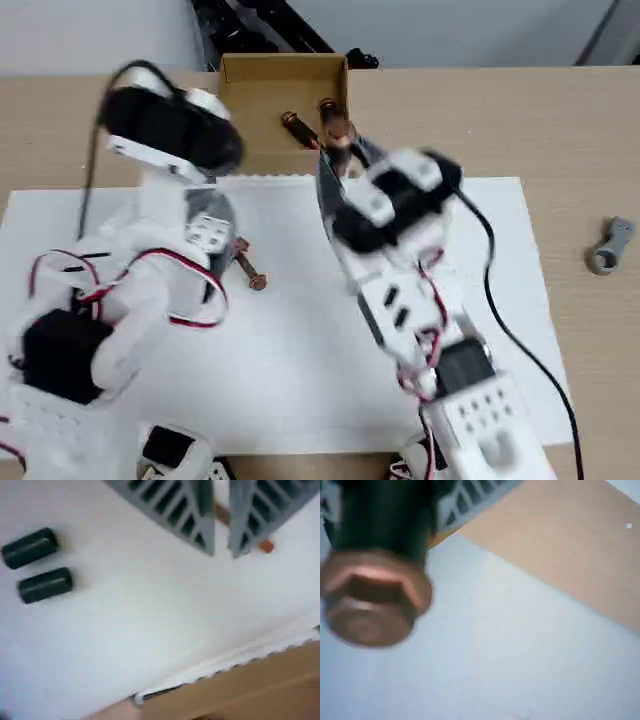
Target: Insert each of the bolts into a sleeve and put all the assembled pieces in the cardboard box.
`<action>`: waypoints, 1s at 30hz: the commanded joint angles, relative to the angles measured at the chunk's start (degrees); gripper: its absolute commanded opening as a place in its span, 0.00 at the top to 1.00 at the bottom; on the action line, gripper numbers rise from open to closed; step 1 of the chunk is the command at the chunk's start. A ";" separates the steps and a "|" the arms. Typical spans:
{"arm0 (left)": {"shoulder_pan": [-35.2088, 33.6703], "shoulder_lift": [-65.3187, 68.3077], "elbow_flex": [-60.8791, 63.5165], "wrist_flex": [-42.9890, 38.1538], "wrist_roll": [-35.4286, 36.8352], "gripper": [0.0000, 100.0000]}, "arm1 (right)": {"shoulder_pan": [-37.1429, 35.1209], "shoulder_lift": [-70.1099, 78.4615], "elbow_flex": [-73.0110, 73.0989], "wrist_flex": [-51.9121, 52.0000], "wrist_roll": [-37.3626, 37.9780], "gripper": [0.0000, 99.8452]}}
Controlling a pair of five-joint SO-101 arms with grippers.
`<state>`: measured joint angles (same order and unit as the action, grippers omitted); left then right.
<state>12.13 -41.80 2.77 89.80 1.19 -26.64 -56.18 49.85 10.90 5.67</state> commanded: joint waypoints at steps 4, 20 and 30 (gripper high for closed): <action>-8.62 -0.88 -2.15 4.66 -0.35 0.99 | 4.97 25.45 -16.70 -11.03 0.26 1.00; -15.21 -0.88 -1.89 8.09 -0.44 0.99 | 5.49 80.66 -57.32 -11.65 0.09 0.99; -15.12 -0.35 0.48 10.20 -0.44 0.98 | 5.58 96.57 -66.37 -11.47 -11.43 0.95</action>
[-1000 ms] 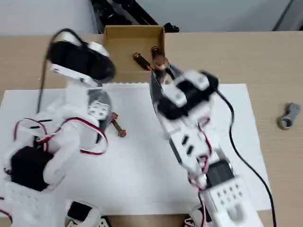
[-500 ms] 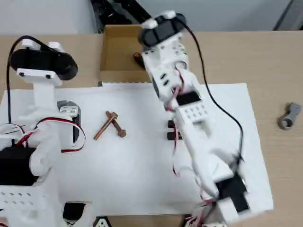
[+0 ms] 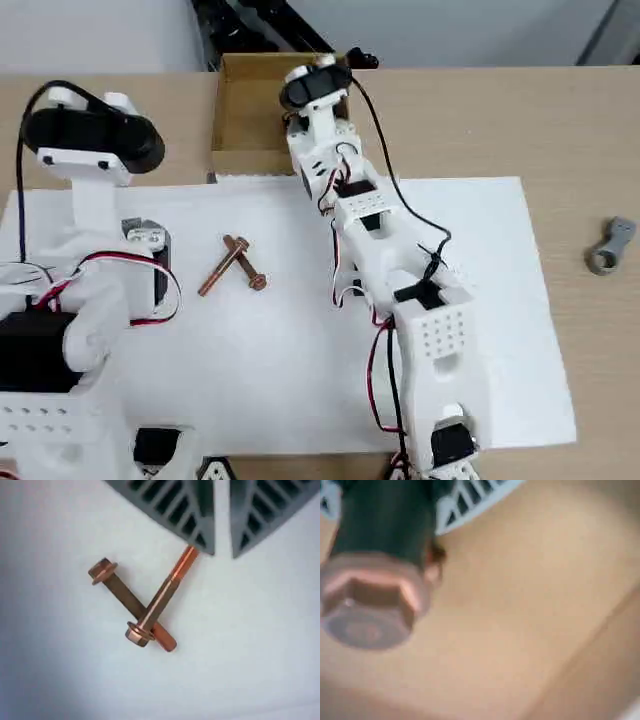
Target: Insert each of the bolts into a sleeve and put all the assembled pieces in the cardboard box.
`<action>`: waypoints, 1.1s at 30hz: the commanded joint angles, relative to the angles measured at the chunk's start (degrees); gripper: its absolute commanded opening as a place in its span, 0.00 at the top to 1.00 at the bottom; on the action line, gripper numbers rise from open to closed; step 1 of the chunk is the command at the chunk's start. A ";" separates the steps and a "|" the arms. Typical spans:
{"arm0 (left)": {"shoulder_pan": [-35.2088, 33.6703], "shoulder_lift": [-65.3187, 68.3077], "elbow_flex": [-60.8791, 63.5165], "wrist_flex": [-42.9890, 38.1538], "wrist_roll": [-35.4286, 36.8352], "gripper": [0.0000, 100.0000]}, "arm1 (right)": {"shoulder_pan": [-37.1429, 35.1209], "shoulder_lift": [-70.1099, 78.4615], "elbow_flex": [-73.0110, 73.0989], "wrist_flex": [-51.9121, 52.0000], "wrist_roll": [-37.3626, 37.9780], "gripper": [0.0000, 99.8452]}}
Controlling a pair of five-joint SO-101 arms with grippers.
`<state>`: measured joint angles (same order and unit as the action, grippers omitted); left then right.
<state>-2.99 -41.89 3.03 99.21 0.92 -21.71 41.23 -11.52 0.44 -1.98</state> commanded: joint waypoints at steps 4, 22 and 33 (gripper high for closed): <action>0.00 -0.26 3.03 0.44 -0.18 0.93 | 0.57 -0.84 -5.01 2.86 -8.62 0.85; 4.84 26.55 3.12 -1.23 5.01 0.81 | 2.95 -17.63 -5.19 26.33 -15.91 0.79; 8.18 38.33 3.21 -8.53 -3.52 0.81 | 6.81 -35.03 -5.01 63.16 -15.74 0.79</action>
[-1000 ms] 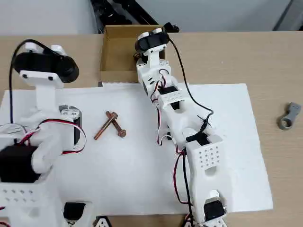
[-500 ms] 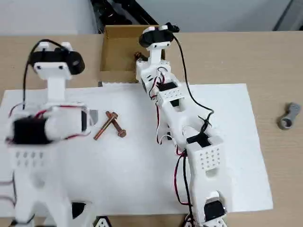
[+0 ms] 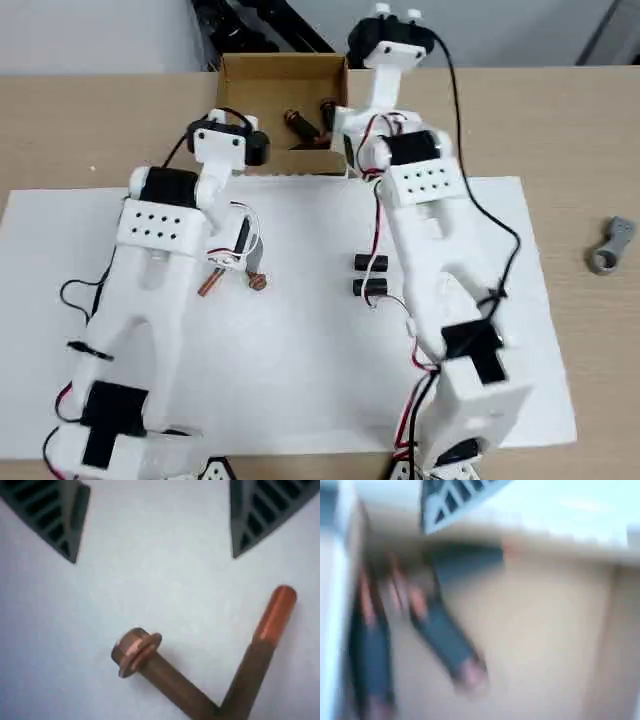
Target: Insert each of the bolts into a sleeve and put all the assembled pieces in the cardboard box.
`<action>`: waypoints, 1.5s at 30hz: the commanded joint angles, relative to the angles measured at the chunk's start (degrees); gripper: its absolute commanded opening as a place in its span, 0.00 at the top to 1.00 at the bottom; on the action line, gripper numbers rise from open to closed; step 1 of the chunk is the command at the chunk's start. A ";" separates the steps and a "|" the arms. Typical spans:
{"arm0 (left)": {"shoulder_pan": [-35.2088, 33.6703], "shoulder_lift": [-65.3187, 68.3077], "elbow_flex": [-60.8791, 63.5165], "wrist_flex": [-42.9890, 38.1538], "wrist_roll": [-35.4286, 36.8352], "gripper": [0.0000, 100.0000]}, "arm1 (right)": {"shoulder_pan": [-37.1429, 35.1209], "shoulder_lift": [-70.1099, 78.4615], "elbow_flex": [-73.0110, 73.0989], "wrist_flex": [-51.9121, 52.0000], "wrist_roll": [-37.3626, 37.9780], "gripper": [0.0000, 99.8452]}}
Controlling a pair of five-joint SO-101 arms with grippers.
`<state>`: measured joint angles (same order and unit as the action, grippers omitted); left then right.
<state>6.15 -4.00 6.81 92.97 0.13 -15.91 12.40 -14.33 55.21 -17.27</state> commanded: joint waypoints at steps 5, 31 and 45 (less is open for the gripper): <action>-3.78 3.08 -0.31 -5.27 -10.37 0.82 | 2.24 -9.89 -2.11 18.15 -0.44 0.79; -3.96 21.01 -0.57 -15.47 -17.14 0.82 | 4.18 -10.77 1.05 20.97 -0.79 0.79; -4.57 21.01 -0.57 -16.18 -17.49 1.00 | 4.00 -10.68 1.05 21.58 -0.44 0.79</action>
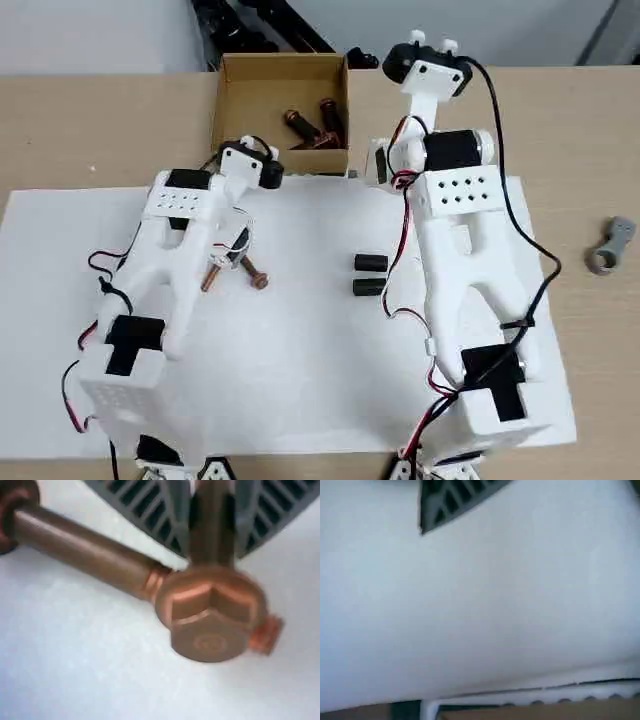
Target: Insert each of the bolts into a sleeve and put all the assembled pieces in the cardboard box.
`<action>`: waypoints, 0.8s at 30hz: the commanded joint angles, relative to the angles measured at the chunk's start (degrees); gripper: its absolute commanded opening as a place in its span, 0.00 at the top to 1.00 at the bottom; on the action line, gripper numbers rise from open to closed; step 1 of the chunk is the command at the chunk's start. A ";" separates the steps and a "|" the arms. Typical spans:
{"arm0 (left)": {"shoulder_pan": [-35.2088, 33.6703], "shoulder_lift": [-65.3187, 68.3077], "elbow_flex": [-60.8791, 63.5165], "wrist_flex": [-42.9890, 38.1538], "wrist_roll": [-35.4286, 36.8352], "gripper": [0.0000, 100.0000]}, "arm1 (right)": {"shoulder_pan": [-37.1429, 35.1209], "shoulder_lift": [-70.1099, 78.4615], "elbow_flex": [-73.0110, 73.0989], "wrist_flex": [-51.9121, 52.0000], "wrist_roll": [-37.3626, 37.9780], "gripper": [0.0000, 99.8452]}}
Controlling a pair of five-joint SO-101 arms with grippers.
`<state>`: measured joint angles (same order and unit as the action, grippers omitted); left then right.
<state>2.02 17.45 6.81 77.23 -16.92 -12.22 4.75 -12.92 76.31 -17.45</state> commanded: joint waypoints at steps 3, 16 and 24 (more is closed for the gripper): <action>-0.44 -0.70 -0.66 0.53 -0.62 1.00 | 0.22 -3.30 -0.35 0.48 -0.18 0.79; -4.31 -28.57 -0.31 14.68 0.97 1.00 | 0.31 -2.77 0.26 19.12 0.09 0.79; -8.35 -47.47 -0.13 20.84 4.75 1.00 | -1.45 -2.68 2.64 19.03 21.01 0.79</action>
<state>-5.54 -22.64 7.08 96.13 -13.67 -13.10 4.66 -9.93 95.03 -4.70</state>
